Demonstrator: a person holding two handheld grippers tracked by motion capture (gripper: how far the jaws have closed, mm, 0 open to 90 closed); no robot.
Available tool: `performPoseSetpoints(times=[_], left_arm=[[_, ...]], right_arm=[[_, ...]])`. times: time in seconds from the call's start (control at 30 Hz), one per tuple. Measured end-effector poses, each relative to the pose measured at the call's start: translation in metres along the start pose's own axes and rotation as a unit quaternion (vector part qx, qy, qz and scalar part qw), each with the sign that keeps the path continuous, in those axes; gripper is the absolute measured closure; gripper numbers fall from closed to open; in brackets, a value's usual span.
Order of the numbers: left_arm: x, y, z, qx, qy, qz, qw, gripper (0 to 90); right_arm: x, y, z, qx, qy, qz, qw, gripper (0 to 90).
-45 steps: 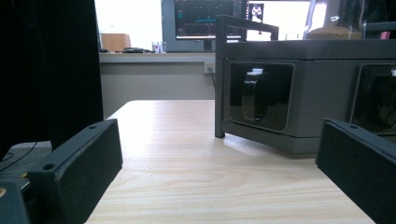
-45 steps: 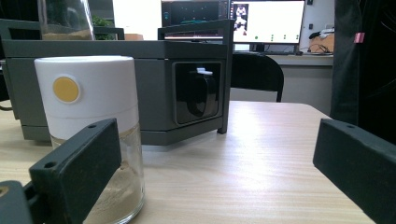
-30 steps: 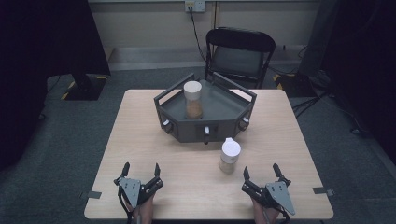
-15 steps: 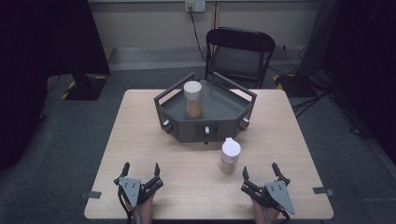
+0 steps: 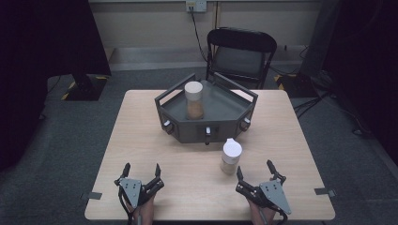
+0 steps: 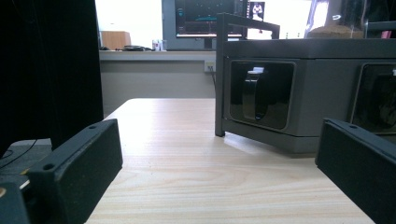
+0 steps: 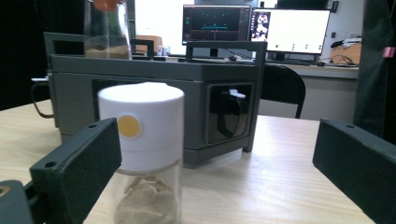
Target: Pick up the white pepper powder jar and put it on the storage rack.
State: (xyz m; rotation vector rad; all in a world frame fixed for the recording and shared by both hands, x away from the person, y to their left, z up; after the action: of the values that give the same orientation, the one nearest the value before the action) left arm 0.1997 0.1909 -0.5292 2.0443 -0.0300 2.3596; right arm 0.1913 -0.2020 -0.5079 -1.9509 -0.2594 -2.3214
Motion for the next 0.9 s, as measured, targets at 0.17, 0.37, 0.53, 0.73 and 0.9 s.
performPoseSetpoints(times=[0.17,0.37,0.53,0.73,0.9], left_arm=[[0.000,0.000,0.000,0.000,0.000,0.000,1.0000,0.0],[0.000,0.000,0.000,0.000,0.000,0.000,1.0000,0.1],[0.000,0.000,0.000,0.000,0.000,0.000,1.0000,0.1],[0.000,0.000,0.000,0.000,0.000,0.000,1.0000,0.0],[0.000,0.000,0.000,0.000,0.000,0.000,1.0000,0.0]], right_arm=[[0.004,-0.003,0.003,0.010,-0.003,0.000,1.0000,0.0],[0.006,-0.003,0.006,0.025,-0.001,0.007,0.9997,0.0],[0.009,-0.006,0.008,0.031,-0.002,0.009,0.9995,0.0],[0.014,-0.008,0.013,0.039,-0.007,0.016,0.9991,1.9],[0.016,-0.009,0.017,0.045,-0.009,0.016,0.9988,2.9]])
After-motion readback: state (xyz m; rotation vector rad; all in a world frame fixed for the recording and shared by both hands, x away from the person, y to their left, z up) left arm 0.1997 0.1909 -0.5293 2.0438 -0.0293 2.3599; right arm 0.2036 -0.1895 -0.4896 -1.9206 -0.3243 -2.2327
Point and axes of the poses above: each handheld gripper's, and its own axes: z roughly forward along the jaws, x roughly out of its top, y roughly to its right, the point moved 5 cm from there along z, roughly forward along the jaws, and after that the axes turned 5 degrees about y, right-handed, at the moved point
